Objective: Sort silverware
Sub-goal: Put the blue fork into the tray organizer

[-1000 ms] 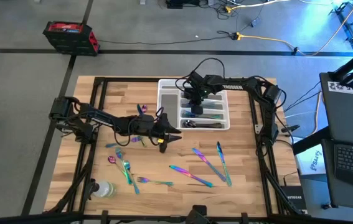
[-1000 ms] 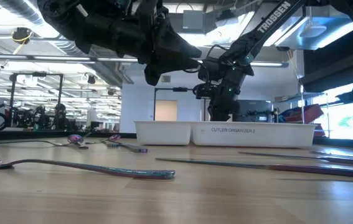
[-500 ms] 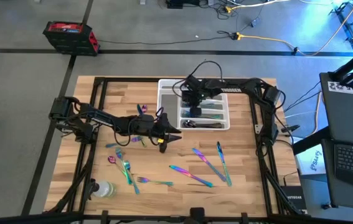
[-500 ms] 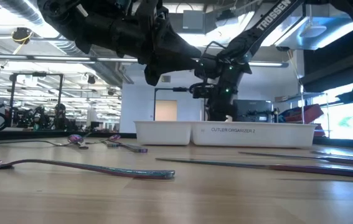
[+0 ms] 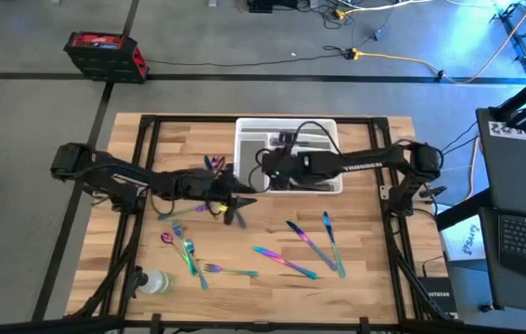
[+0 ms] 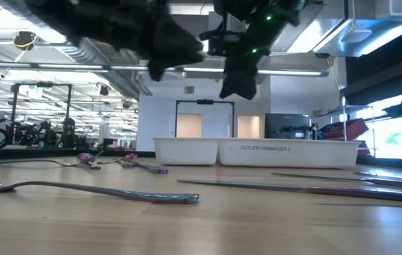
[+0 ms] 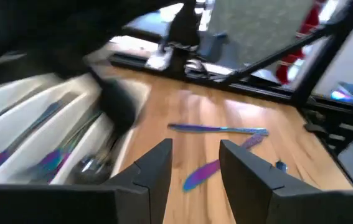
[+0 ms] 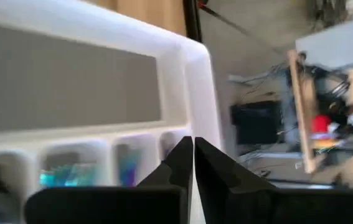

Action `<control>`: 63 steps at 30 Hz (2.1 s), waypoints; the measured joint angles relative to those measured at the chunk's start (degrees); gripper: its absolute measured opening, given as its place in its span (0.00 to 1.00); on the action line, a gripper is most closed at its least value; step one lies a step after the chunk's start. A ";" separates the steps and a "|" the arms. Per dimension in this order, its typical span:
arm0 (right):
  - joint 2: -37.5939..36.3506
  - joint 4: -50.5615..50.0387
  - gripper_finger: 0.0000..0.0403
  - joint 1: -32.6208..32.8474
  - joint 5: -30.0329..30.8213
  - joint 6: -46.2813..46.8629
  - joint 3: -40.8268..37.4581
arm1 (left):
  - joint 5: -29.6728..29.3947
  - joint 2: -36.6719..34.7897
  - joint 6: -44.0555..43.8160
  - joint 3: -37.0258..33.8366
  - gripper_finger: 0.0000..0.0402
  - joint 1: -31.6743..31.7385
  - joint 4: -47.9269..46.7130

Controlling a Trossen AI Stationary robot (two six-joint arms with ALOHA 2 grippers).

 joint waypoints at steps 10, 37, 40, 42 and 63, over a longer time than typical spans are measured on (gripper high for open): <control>-13.10 24.49 0.00 1.55 -16.02 15.92 -18.04 | -19.25 -17.77 -17.81 -1.17 0.30 -7.00 -54.93; -17.71 23.01 0.45 2.21 -18.47 25.81 -22.56 | -8.27 -10.22 -16.51 -6.60 0.62 -9.65 -67.32; -17.69 22.21 0.45 2.21 -18.45 25.83 -22.55 | -4.07 -9.27 -15.98 -8.02 0.55 -7.94 -64.35; -17.69 21.73 0.45 2.21 -18.37 25.83 -22.52 | -2.21 -8.73 -16.25 -8.27 0.49 -6.92 -63.31; -21.32 25.79 0.32 4.75 -16.83 27.02 -22.48 | 5.05 -11.65 -34.80 -5.90 0.00 -3.42 -60.10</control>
